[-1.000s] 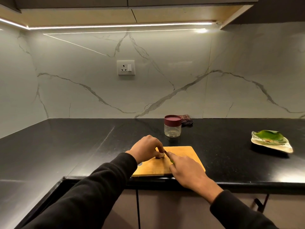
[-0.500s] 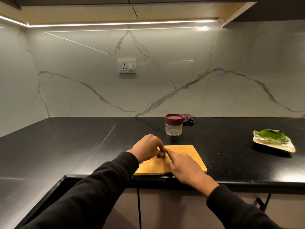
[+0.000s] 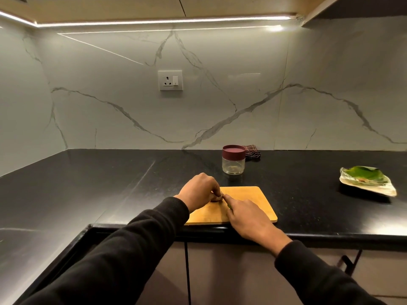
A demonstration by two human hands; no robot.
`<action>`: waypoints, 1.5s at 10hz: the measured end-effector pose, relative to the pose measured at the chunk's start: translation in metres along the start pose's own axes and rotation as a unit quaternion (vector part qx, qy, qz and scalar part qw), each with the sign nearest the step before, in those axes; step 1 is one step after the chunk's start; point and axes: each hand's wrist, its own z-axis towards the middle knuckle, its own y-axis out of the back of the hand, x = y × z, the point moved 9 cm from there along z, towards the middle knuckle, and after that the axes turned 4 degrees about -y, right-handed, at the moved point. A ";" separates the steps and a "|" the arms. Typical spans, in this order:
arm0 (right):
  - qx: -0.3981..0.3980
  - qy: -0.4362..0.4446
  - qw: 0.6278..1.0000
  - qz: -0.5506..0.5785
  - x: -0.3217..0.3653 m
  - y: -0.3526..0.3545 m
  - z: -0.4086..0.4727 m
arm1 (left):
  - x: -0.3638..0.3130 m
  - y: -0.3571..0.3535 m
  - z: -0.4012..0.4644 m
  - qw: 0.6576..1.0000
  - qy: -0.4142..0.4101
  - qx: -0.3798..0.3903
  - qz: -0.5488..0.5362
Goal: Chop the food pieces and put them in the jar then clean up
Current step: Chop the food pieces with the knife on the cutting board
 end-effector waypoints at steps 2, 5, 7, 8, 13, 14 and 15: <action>0.026 -0.005 0.998 -0.054 -0.001 -0.006 -0.024 | 0.003 0.000 -0.002 1.000 0.017 -0.007 -0.002; 0.021 -0.017 0.999 -0.027 -0.005 -0.003 -0.030 | 0.001 0.002 -0.005 0.999 0.028 -0.021 -0.002; 0.030 -0.046 0.997 0.053 -0.022 0.003 -0.031 | 0.003 0.000 -0.006 0.999 0.039 -0.021 -0.011; 0.040 -0.077 0.983 0.162 -0.032 0.002 -0.030 | 0.004 -0.002 -0.006 0.999 0.044 -0.017 -0.016; -0.069 -0.050 0.991 0.104 -0.035 0.019 -0.051 | 0.006 -0.003 -0.007 0.999 0.040 -0.024 -0.014; -0.091 -0.047 0.992 0.077 -0.034 0.026 -0.052 | 0.007 -0.003 -0.007 0.999 0.042 -0.023 -0.016; -0.071 -0.035 0.996 0.047 -0.028 0.024 -0.050 | 0.007 -0.004 -0.007 0.999 0.044 -0.024 -0.016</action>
